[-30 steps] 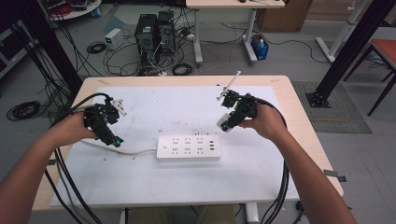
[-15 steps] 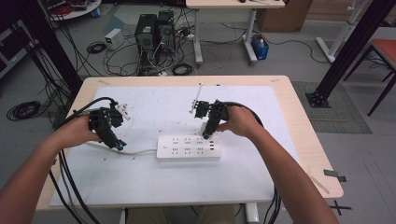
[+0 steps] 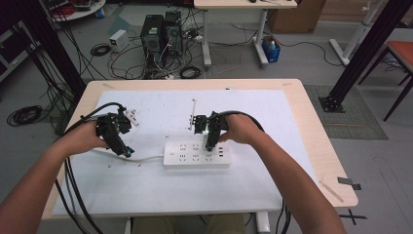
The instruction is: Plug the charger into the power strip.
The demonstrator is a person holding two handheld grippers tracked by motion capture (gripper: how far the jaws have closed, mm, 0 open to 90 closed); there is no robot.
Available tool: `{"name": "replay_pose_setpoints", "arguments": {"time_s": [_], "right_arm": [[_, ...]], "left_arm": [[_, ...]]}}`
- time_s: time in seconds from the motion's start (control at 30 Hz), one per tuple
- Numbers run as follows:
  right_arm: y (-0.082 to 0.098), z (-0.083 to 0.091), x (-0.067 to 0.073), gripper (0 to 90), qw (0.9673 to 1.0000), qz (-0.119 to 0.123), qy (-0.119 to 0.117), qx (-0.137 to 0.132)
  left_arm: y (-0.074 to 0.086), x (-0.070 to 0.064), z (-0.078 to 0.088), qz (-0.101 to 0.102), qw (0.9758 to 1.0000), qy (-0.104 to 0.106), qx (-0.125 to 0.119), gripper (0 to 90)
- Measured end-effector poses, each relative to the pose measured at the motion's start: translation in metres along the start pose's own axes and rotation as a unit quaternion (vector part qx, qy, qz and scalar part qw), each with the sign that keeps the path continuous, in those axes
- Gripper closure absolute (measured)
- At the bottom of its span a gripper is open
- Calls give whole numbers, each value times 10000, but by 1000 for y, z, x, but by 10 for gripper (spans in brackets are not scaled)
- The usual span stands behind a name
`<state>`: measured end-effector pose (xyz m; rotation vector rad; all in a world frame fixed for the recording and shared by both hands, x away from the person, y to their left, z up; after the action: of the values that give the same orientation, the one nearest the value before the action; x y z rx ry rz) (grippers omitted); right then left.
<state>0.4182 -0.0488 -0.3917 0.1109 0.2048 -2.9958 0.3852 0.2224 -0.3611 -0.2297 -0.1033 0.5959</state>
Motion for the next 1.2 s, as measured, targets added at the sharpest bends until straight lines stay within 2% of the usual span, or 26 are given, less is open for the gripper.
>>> {"name": "replay_pose_setpoints", "arguments": {"time_s": [0.1, 0.3, 0.4, 0.47, 0.53, 0.63, 0.73, 0.77, 0.83, 0.9, 0.93, 1.0, 1.03, 1.2], "right_arm": [[-1, -2, 2, 623, 9997, 208, 4, 94], [-4, -3, -1, 624, 9992, 272, -116, 261], [-9, -4, -1, 624, 9985, 353, -136, 394], [-13, -6, -3, 625, 9972, 495, -161, 545], [-16, -6, -4, 625, 9969, 445, -229, 606], [-17, -13, -3, 625, 9950, 586, -235, 768], [-14, -13, -4, 626, 9961, 522, -233, 675], [-13, -13, -4, 626, 9968, 425, -257, 625], [-12, -13, -3, 626, 9976, 315, -185, 586], [-15, -14, 7, 625, 9959, 509, 210, 721], [-15, -14, 10, 625, 9954, 513, 294, 749], [-14, -14, 5, 625, 9970, 333, 94, 697], [-13, -15, 1, 626, 9975, 327, -25, 631], [-8, -16, -13, 625, 9973, 116, -591, 413]], "left_arm": [[0, 0, -3, 15, 10000, 27, 13, 198], [0, 1, -5, 18, 10000, 35, 30, 198], [0, 2, -5, 24, 10000, 46, 50, 198], [0, 2, -5, 35, 10000, 56, 48, 198], [1, 2, -5, 64, 10000, 62, 15, 198], [2, 3, -5, 63, 10000, 63, 22, 198], [3, 4, -6, 101, 9999, 69, 36, 198], [3, 5, -6, 101, 9999, 65, 59, 198], [2, 6, -7, 137, 9999, 52, 69, 198], [2, 6, -8, 164, 9998, 46, 63, 198], [2, 6, -8, 161, 9998, 59, 47, 198], [3, 6, -8, 198, 9998, 51, 14, 198], [3, 6, -7, 202, 9998, 69, 0, 198], [9, 8, -5, 259, 9997, 39, 24, 198]]}}
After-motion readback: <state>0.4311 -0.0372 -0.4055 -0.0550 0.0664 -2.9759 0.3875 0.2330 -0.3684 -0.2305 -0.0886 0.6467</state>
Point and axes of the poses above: each handheld gripper's, and its own axes: z roughly backward along the jaws, y roughly out of its underside, x roughly to its left, the point moved 4 cm from there along -z, roughly forward along the jaws, and after that the axes turned 13 degrees about z, right-handed, at the moved point
